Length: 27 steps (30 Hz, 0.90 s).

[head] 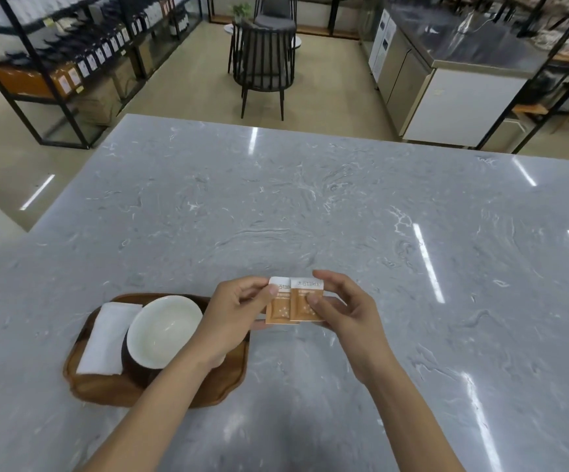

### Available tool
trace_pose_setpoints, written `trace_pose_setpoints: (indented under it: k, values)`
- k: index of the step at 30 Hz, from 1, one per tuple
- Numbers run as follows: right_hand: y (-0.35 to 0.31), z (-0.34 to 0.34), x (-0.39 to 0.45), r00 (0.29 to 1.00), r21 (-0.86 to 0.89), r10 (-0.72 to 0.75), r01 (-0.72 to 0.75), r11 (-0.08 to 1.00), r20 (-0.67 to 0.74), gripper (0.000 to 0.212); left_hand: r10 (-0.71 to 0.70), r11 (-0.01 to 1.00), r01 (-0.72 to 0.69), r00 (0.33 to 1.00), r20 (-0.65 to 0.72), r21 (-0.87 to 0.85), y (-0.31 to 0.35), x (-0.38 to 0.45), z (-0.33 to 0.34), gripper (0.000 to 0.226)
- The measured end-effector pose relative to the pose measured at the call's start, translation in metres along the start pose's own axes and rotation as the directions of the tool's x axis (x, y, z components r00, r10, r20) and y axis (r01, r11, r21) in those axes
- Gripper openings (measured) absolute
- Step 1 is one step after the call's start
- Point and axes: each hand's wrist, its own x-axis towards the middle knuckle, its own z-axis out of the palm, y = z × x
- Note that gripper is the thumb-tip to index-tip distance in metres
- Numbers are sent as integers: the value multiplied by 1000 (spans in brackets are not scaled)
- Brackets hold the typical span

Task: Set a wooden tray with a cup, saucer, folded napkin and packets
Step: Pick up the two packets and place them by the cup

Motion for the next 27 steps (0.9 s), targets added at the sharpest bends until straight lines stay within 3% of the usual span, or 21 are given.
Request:
trace_pose_setpoints:
  k: [9, 12, 15, 18, 23, 27]
  values:
    - [20, 15, -23, 997, -34, 58, -56, 998, 54, 38, -13, 976, 50, 985, 172, -211, -19, -36, -4, 29]
    - [28, 18, -27, 994, -21, 94, -93, 995, 60, 38, -16, 978, 47, 988, 152, -204, -28, -47, -7, 32]
    - [41, 25, -31, 984, 46, 170, -172, 984, 55, 36, -36, 978, 36, 999, 6, -205, -42, -60, -4, 32]
    - [54, 34, -34, 971, 81, 236, -238, 968, 35, 34, -11, 998, -1, 984, -176, -68, -63, -73, -4, 31]
    - [70, 49, -33, 954, 79, 298, -298, 951, 5, 33, 54, 982, -6, 966, -251, 187, -94, -99, -6, 49]
    - [77, 61, -28, 946, 44, 324, -323, 945, -22, 32, 157, 930, -37, 939, -305, 366, -105, -116, -8, 40]
